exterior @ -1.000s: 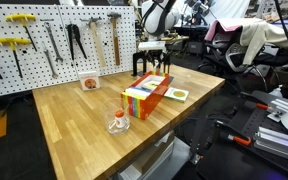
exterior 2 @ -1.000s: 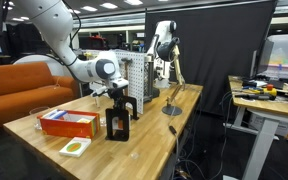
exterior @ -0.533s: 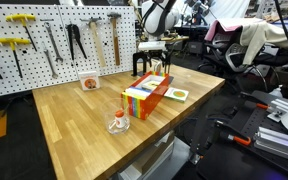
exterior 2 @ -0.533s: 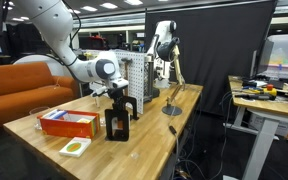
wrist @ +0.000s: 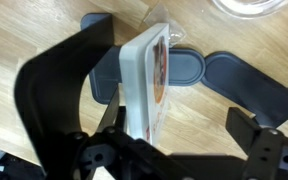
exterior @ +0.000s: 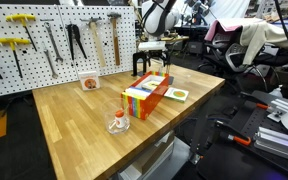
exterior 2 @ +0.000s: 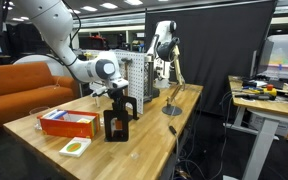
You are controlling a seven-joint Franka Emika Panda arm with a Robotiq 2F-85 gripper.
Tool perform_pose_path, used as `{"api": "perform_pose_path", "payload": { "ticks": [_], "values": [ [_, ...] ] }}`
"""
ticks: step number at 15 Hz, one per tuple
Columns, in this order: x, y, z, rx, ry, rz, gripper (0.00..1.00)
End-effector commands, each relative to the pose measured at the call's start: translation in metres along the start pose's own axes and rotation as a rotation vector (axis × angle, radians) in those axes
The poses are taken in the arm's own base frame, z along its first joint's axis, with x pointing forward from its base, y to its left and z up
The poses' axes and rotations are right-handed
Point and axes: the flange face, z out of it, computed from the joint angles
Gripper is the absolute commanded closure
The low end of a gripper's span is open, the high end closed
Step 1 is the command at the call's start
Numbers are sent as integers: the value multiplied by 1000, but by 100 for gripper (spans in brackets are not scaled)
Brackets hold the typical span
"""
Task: Remove the book that's slightly open and put it on the black thing nearest to the box
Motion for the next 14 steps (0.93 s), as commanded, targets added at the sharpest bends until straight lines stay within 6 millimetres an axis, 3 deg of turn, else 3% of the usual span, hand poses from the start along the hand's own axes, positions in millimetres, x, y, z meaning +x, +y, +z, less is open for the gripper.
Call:
{"api": "perform_pose_path", "payload": {
  "ticks": [1, 8, 14],
  "values": [
    [-2, 4, -6, 13, 1, -7, 0],
    [-2, -1, -15, 16, 25, -23, 0],
    [13, -3, -46, 56, 70, -21, 0]
  ]
}}
